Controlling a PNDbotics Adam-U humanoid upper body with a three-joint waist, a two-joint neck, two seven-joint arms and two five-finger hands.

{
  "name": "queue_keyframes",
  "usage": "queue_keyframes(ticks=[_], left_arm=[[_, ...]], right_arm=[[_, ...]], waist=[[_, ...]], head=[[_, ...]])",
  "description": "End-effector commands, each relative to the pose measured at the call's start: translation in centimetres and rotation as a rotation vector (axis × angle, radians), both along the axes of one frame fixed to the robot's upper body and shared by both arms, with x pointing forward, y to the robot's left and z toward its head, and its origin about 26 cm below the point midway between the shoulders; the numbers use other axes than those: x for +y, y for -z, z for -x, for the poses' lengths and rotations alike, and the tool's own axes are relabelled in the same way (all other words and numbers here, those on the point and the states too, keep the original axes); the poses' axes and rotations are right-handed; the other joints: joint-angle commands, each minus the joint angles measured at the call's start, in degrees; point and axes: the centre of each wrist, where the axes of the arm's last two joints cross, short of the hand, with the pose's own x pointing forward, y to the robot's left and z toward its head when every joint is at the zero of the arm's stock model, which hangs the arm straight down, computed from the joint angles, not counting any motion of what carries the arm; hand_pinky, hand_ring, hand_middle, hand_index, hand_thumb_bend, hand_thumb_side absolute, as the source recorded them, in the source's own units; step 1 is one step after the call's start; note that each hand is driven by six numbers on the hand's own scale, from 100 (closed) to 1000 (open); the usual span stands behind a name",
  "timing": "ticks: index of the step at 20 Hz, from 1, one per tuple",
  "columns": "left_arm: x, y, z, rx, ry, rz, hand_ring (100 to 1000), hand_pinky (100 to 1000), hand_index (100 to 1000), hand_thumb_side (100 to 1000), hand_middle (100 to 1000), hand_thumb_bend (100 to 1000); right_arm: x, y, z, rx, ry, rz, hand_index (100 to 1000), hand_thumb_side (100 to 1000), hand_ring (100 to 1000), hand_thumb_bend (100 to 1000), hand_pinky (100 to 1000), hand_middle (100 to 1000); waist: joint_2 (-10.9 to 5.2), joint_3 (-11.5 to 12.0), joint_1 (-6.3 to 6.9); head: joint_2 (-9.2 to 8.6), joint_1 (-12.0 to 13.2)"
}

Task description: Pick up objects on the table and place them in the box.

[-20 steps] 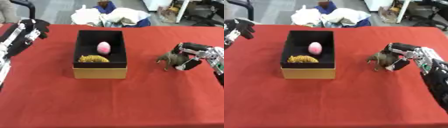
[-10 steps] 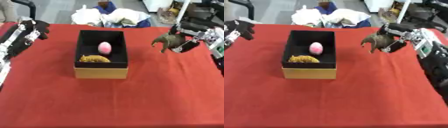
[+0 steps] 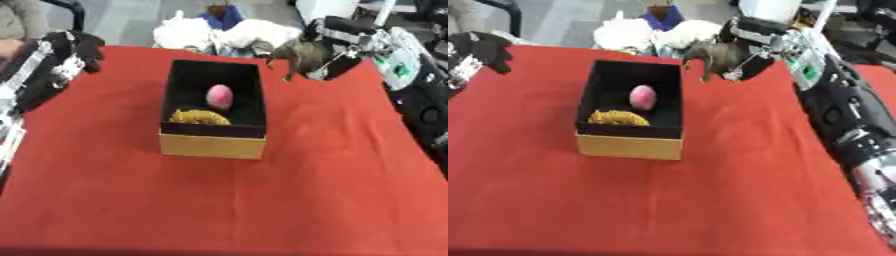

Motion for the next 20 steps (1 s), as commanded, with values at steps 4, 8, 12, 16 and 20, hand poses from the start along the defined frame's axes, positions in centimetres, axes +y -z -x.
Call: queue_keyframes(ticks=[4, 8, 12, 16, 20], left_arm=[[-1.2, -2.1, 0.4, -0.061, 0.052, 0.014, 549, 594, 759, 837, 558, 330], [-1.5, -2.2, 0.4, -0.064, 0.061, 0.033, 544, 587, 756, 836, 553, 329], [-1.8, -2.2, 0.4, -0.063, 0.066, 0.048, 542, 585, 755, 837, 552, 327], [-1.6, -2.2, 0.5, -0.06, 0.06, 0.057, 542, 586, 755, 841, 552, 324], [-1.2, -2.0, 0.5, -0.054, 0.044, 0.063, 543, 586, 755, 847, 552, 321]], right_arm=[[4.1, -0.8, -0.7, -0.041, -0.039, 0.047, 532, 100, 650, 246, 714, 391], [6.6, 0.9, -0.6, -0.023, -0.076, 0.09, 552, 100, 660, 246, 716, 414], [8.5, 2.7, -0.4, -0.011, -0.12, 0.13, 629, 249, 701, 282, 730, 513], [9.3, 3.6, -0.1, -0.022, -0.162, 0.176, 752, 551, 750, 368, 749, 640], [8.8, 3.7, -0.1, -0.03, -0.163, 0.192, 832, 702, 801, 411, 781, 770]], waist=[[-0.54, 1.37, 0.47], [-0.35, 2.17, 0.65], [-0.17, 2.67, 0.74], [-0.09, 2.81, 0.69], [0.01, 2.67, 0.59]], head=[[-0.77, -1.52], [-0.81, -2.25], [-1.0, -2.44], [-1.08, -2.37], [-1.29, -2.01]])
